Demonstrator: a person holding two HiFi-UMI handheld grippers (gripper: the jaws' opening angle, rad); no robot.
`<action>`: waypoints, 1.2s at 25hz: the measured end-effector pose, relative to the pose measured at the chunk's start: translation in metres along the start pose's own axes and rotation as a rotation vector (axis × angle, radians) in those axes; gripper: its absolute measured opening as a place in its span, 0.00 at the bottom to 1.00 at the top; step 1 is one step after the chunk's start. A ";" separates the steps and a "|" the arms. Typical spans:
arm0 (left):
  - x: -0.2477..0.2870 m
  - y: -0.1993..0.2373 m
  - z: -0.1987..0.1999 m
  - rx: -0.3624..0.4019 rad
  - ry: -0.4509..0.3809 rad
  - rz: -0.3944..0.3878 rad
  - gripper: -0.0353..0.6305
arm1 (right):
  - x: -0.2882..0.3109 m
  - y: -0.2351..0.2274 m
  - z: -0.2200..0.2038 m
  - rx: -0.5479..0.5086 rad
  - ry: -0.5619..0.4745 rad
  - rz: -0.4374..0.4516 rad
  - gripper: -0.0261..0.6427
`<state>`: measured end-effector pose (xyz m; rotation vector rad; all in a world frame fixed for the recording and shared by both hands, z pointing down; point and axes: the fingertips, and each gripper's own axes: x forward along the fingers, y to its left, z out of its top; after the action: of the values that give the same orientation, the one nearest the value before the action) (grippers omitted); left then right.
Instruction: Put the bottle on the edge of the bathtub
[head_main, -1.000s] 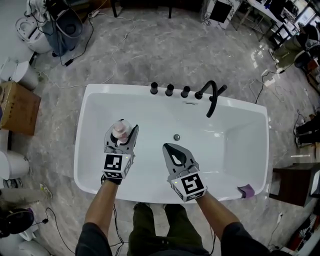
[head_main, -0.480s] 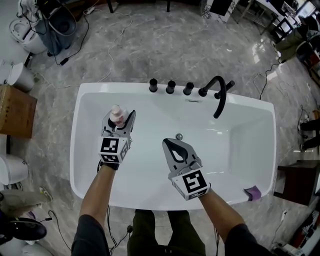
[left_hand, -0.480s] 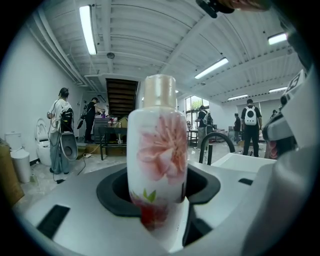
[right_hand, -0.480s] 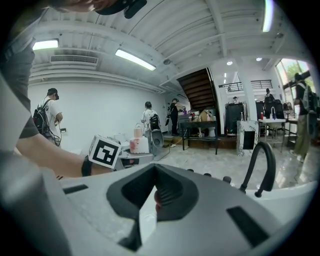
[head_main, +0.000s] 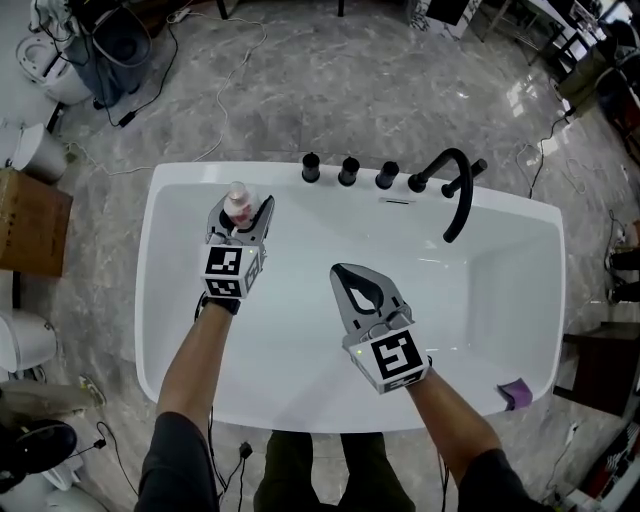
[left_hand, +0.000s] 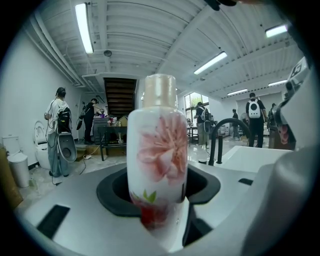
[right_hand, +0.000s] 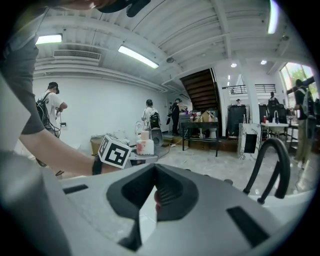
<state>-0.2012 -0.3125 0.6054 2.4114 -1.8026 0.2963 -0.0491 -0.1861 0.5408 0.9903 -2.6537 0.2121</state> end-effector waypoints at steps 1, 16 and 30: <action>0.006 0.001 -0.003 0.000 0.001 0.001 0.40 | 0.003 -0.002 -0.003 -0.003 0.002 0.001 0.04; 0.081 0.015 -0.027 0.024 -0.007 0.000 0.39 | 0.023 -0.021 -0.049 0.004 0.023 0.005 0.04; 0.125 0.024 -0.042 0.029 -0.010 0.007 0.39 | 0.025 -0.031 -0.083 0.043 0.049 -0.008 0.04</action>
<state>-0.1939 -0.4281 0.6737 2.4315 -1.8237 0.3135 -0.0273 -0.2048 0.6287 0.9961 -2.6111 0.2891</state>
